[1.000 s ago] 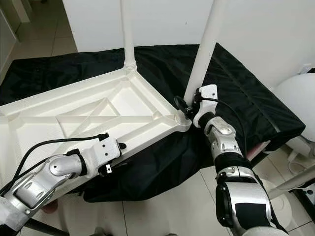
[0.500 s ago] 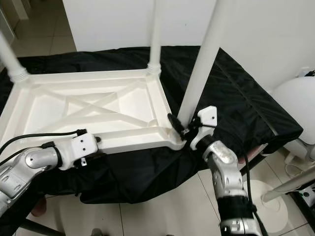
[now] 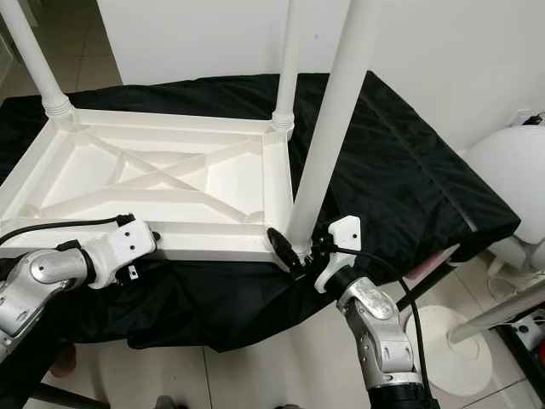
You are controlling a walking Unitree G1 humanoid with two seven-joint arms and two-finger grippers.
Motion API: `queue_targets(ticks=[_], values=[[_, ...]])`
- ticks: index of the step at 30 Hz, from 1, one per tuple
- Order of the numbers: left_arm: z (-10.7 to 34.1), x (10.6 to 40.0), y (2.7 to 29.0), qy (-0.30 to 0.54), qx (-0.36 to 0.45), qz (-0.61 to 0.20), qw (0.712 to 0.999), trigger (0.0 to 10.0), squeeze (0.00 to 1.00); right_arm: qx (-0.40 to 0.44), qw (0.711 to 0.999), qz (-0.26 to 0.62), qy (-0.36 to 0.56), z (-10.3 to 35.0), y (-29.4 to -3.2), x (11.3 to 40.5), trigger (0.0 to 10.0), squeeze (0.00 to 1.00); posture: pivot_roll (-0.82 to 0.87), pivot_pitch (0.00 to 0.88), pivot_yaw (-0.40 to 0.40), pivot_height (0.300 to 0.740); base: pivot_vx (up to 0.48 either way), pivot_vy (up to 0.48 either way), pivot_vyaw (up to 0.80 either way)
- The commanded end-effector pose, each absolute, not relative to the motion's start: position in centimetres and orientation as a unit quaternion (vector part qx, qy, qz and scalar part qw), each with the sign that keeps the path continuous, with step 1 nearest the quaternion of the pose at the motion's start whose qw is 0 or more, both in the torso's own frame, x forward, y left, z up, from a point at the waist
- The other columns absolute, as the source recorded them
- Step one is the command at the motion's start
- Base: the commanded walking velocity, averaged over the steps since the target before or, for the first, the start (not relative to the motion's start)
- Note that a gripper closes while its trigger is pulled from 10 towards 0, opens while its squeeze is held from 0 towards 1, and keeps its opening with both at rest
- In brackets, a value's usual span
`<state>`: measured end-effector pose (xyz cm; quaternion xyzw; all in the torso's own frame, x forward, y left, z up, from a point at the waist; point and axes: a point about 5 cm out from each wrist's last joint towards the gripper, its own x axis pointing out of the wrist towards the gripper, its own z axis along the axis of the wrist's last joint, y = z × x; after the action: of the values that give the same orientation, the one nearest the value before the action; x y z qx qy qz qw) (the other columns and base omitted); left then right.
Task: Building children table
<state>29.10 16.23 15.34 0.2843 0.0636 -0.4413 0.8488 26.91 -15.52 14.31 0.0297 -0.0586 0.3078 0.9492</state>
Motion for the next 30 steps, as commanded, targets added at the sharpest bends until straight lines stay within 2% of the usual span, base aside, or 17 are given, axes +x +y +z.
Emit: queue_targets(ticks=[1, 2, 4, 6, 8, 10, 12, 14, 15, 19, 23, 25, 26, 28, 29, 30], values=[[16.5, 28.9, 15.8, 0.043, 0.242, -0.455, 0.856, 10.0, 0.00, 0.027, 0.947, 0.316, -0.046, 14.2, -16.1, 26.6, 10.0, 0.00, -0.04, 0.073, -0.023, 0.740, 0.000, 0.000, 0.00], [16.5, 28.9, 15.8, 0.043, 0.242, -0.455, 0.856, 10.0, 0.00, 0.027, 0.947, 0.316, -0.046, 14.2, -16.1, 26.6, 10.0, 0.00, -0.04, 0.073, -0.023, 0.740, 0.000, 0.000, 0.00], [17.4, 28.6, 14.7, 0.024, 0.168, -0.476, 0.863, 10.0, 0.00, 0.013, 0.942, 0.332, -0.035, 14.5, -17.0, 26.5, 10.0, 0.00, -0.04, 0.071, -0.020, 0.740, 0.000, 0.000, 0.00], [17.7, 28.4, 14.3, 0.018, 0.144, -0.485, 0.862, 10.0, 0.00, 0.009, 0.941, 0.337, -0.030, 14.6, -17.3, 26.6, 10.0, 0.00, -0.04, 0.071, -0.020, 0.740, 0.000, 0.000, 0.00], [18.1, 28.0, 13.3, 0.018, 0.104, -0.508, 0.855, 10.0, 0.00, -0.008, 0.939, 0.343, -0.028, 14.8, -17.8, 27.0, 10.0, 0.00, -0.05, 0.072, -0.020, 0.740, 0.000, 0.000, 0.00], [18.1, 28.0, 13.3, 0.018, 0.104, -0.508, 0.855, 10.0, 0.00, -0.008, 0.939, 0.343, -0.028, 14.8, -17.8, 27.0, 10.0, 0.00, -0.05, 0.072, -0.020, 0.740, 0.000, 0.000, 0.00], [18.8, 27.4, 11.7, 0.006, 0.062, -0.541, 0.839, 10.0, 0.00, -0.035, 0.935, 0.351, -0.028, 15.2, -18.2, 28.1, 10.0, 0.00, -0.05, 0.073, -0.017, 0.740, 0.000, 0.000, 0.00], [18.8, 27.4, 11.7, 0.006, 0.062, -0.541, 0.839, 10.0, 0.00, -0.035, 0.935, 0.351, -0.028, 15.2, -18.2, 28.1, 10.0, 0.00, -0.05, 0.073, -0.017, 0.740, 0.000, 0.000, 0.00], [18.9, 26.7, 10.0, 0.002, 0.036, -0.570, 0.821, 10.0, 0.00, -0.056, 0.932, 0.356, -0.027, 15.4, -18.5, 29.4, 10.0, 0.00, -0.05, 0.062, -0.022, 0.740, 0.000, 0.000, 0.00], [18.2, 25.5, 8.5, 0.006, 0.040, -0.590, 0.807, 10.0, 0.00, -0.076, 0.932, 0.352, -0.043, 16.2, -18.8, 30.8, 10.0, 0.00, -0.04, 0.055, -0.027, 0.740, 0.000, 0.000, 0.00], [17.4, 25.0, 8.0, 0.036, 0.051, -0.588, 0.806, 10.0, 0.00, -0.081, 0.929, 0.357, -0.049, 16.7, -18.8, 31.5, 10.0, 0.00, -0.04, 0.055, -0.027, 0.740, 0.000, 0.000, 0.00], [17.5, 25.1, 7.7, 0.049, 0.031, -0.581, 0.812, 10.0, 0.00, -0.082, 0.923, 0.375, -0.036, 16.7, -18.5, 32.0, 10.0, 0.00, -0.04, 0.048, -0.023, 0.740, 0.000, 0.000, 0.00], [17.8, 25.3, 7.4, 0.056, 0.006, -0.573, 0.817, 10.0, 0.00, -0.082, 0.916, 0.393, -0.018, 16.5, -18.3, 32.4, 4.2, 0.00, -0.03, 0.048, -0.029, 0.740, 0.000, 0.000, 0.00], [18.0, 25.5, 7.1, 0.062, -0.015, -0.566, 0.822, 10.0, 0.00, -0.088, 0.910, 0.405, -0.008, 16.4, -18.1, 32.7, 4.2, 0.00, -0.03, 0.049, -0.032, 0.740, 0.000, 0.000, 0.00], [18.0, 25.5, 6.8, 0.058, 0.003, -0.553, 0.831, 10.0, 0.00, -0.086, 0.905, 0.417, 0.001, 16.1, -17.8, 32.9, 0.0, 0.00, -0.03, 0.050, -0.038, 0.740, 0.000, 0.000, 0.00], [18.0, 25.5, 6.8, 0.058, 0.003, -0.553, 0.831, 10.0, 0.00, -0.086, 0.905, 0.417, 0.001, 16.1, -17.8, 32.9, 0.0, 0.00, -0.03, 0.050, -0.038, 0.740, 0.000, 0.000, 0.00]])
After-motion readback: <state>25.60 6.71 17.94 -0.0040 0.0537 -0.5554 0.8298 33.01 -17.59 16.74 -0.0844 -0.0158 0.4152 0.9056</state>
